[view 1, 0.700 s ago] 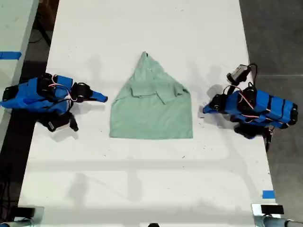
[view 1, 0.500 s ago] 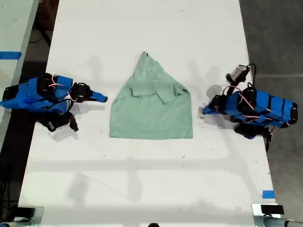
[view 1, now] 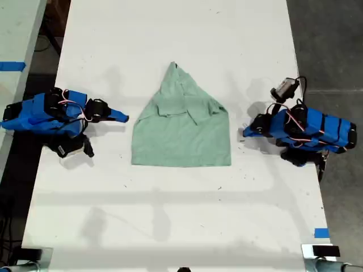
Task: Fold t shirt
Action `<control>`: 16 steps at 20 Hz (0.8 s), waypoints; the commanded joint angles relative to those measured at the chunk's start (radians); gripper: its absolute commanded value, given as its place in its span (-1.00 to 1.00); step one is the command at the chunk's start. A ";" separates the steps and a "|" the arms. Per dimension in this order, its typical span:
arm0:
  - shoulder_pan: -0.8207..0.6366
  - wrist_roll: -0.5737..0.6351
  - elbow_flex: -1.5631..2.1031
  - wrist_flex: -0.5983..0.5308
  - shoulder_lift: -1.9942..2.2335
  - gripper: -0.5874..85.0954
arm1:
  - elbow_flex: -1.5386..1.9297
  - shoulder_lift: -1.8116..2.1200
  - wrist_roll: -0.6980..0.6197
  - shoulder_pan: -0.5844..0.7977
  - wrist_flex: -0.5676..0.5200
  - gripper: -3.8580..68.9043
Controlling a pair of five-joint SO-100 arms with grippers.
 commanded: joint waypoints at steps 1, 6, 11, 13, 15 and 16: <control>-0.023 -0.005 0.005 0.002 0.006 -0.99 | -0.015 0.000 -0.029 0.015 -0.008 -0.96; -0.025 -0.008 0.005 0.002 0.006 -0.99 | -0.281 -0.295 -0.109 -0.009 -0.094 -0.92; -0.028 -0.008 0.005 0.003 0.006 -0.99 | -0.411 -0.707 -0.192 -0.020 -0.405 -0.55; -0.028 -0.006 0.005 0.003 0.006 -0.99 | -0.425 -0.870 -0.201 -0.012 -0.512 -0.53; -0.026 -0.005 0.005 0.003 0.006 -0.99 | -0.465 -1.051 -0.212 -0.002 -0.601 -0.51; -0.026 -0.005 0.005 0.003 0.006 -0.99 | -0.506 -1.140 -0.219 -0.002 -0.621 -0.51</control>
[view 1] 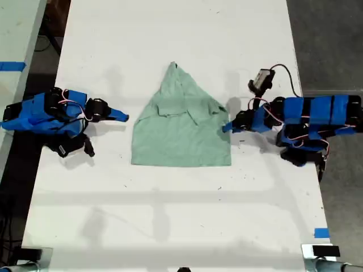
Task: Fold t shirt
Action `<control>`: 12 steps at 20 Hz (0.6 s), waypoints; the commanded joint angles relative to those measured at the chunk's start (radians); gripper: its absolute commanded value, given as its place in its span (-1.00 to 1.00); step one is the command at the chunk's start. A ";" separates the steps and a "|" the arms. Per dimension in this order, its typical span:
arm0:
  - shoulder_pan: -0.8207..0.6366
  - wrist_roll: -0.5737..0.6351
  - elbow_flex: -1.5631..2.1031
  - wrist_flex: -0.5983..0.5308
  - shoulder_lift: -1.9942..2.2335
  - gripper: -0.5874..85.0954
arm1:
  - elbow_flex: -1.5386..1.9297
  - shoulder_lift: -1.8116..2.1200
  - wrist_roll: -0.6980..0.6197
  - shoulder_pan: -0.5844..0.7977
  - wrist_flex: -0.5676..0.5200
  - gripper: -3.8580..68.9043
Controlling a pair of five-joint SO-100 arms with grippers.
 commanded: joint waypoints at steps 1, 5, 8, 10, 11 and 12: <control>-0.014 -0.005 0.005 0.003 0.006 -0.99 | -0.149 -0.227 -0.037 0.017 -0.075 -0.52; -0.012 -0.005 0.005 0.005 0.006 -0.99 | -0.308 -0.515 -0.084 0.044 -0.015 -0.85; -0.012 -0.005 0.003 0.005 0.006 -0.99 | -0.310 -0.428 -0.055 0.032 0.038 -0.83; -0.014 -0.003 0.003 0.005 0.006 -0.99 | -0.364 -0.339 -0.058 0.018 0.143 -0.83; -0.015 -0.003 0.003 0.005 0.006 -0.99 | -0.414 -0.305 -0.064 0.009 0.201 -0.83; -0.015 -0.003 0.003 0.005 0.006 -0.99 | -0.476 -0.285 -0.077 -0.003 0.249 -0.83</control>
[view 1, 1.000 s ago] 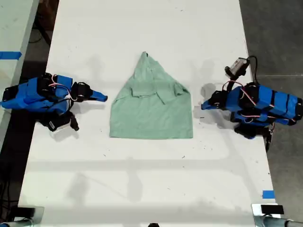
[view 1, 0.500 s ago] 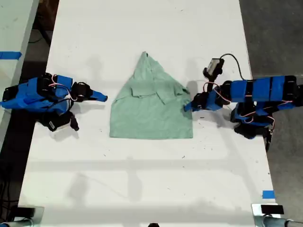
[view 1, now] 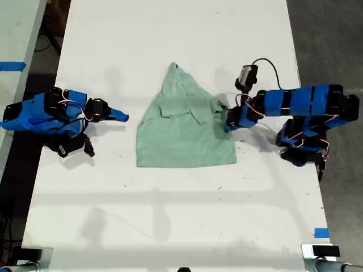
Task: Fold t shirt
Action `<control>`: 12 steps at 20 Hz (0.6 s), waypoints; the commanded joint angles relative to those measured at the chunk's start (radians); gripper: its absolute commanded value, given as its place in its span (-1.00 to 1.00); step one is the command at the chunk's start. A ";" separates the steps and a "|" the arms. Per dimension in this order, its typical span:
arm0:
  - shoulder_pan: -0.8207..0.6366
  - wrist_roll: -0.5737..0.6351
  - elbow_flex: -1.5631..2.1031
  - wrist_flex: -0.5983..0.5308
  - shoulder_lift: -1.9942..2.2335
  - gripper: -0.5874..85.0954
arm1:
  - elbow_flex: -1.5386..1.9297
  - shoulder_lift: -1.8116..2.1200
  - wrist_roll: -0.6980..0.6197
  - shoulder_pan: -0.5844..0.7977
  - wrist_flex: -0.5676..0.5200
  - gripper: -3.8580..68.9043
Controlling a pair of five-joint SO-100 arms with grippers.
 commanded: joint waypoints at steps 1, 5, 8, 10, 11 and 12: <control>-0.015 -0.003 0.003 0.005 0.006 -0.99 | -0.199 0.075 -0.029 -0.049 0.120 -0.83; -0.015 -0.003 0.003 0.005 0.006 -0.99 | -0.485 -0.080 -0.081 -0.118 0.129 -0.83; -0.015 -0.005 0.003 0.006 0.006 -0.99 | -0.762 -0.371 -0.101 -0.152 0.129 -0.83; -0.015 -0.005 0.003 0.008 0.006 -0.99 | -1.037 -0.641 -0.107 -0.158 0.202 -0.83; -0.015 -0.005 0.002 0.008 0.006 -0.99 | -1.180 -0.781 -0.118 -0.155 0.241 -0.80; -0.015 -0.003 0.002 0.008 0.006 -0.99 | -1.318 -0.907 -0.126 -0.153 0.278 -0.64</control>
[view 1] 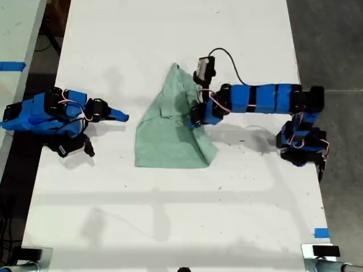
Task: Fold t shirt
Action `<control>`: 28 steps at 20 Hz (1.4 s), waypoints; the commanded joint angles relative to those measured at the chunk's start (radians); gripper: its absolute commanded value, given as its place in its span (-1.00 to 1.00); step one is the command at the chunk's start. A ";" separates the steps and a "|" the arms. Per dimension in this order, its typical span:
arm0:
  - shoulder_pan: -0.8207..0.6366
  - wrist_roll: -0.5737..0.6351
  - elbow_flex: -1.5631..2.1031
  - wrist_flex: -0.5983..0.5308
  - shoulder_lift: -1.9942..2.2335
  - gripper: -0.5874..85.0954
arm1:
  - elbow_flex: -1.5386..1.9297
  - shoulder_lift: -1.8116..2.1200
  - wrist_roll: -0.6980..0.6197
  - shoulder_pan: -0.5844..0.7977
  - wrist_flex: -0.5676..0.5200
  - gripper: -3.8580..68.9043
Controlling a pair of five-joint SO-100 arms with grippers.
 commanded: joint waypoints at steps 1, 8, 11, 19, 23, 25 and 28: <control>-0.015 -0.003 0.002 0.009 0.006 -0.99 | -0.391 -0.279 -0.034 -0.012 0.074 -0.52; -0.015 0.000 0.000 0.009 0.006 -0.99 | -0.336 -0.150 -0.040 -0.011 0.130 -0.30; -0.015 0.000 0.000 0.011 0.006 -0.99 | -0.255 0.005 -0.032 -0.012 0.193 -0.30; -0.014 -0.002 0.000 0.011 0.006 -0.99 | 0.905 1.017 0.063 0.057 -0.086 -0.77; -0.017 -0.003 0.000 0.011 0.006 -0.99 | 1.589 1.707 0.015 0.158 -0.147 -0.83; -0.015 -0.003 0.000 0.011 0.006 -0.99 | 1.767 2.086 0.012 0.153 0.015 -0.83; -0.012 -0.005 0.000 0.012 0.006 -0.99 | 1.787 2.075 0.063 0.107 0.005 -0.83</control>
